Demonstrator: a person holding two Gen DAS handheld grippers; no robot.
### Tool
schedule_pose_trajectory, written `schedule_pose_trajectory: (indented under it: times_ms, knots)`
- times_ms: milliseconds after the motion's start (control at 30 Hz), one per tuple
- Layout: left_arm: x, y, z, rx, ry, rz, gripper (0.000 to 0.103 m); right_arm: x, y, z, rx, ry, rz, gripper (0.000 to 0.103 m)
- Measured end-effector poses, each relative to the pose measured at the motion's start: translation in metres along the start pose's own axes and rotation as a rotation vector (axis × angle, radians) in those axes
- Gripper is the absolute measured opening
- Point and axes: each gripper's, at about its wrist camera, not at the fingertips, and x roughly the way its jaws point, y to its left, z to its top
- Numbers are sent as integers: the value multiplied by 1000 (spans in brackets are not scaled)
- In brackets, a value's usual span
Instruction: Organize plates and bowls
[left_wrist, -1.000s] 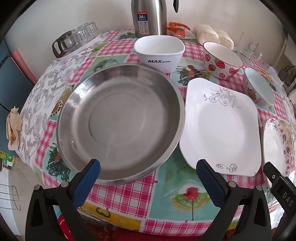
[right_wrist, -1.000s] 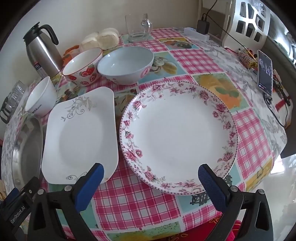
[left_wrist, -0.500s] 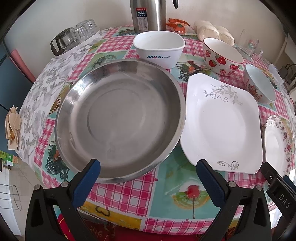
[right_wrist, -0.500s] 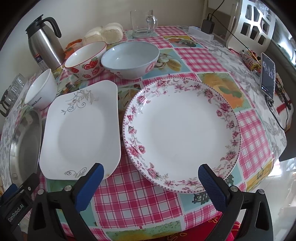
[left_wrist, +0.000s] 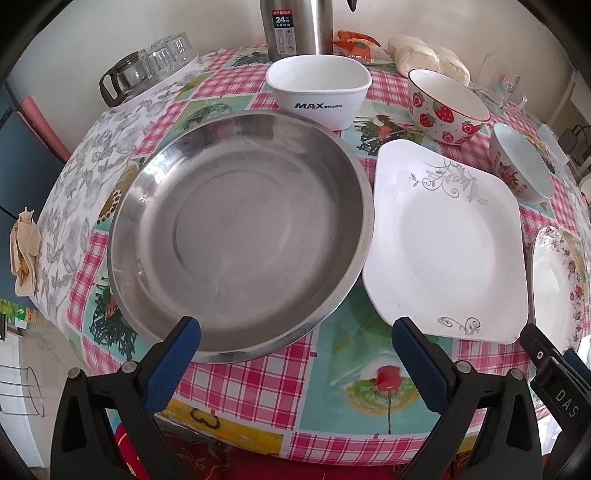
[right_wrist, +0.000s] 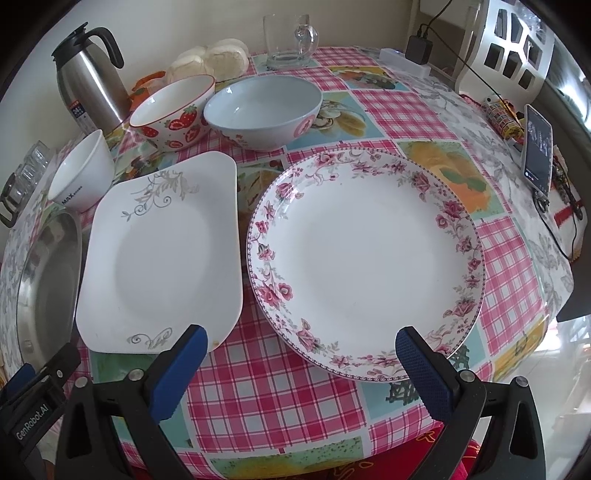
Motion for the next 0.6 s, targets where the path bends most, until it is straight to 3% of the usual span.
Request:
schedule_pose_trajectory:
  times_ms: [600]
  knots:
    - [5,2,-1,2,22,2,103,3,3,-1,-9,12,0,103]
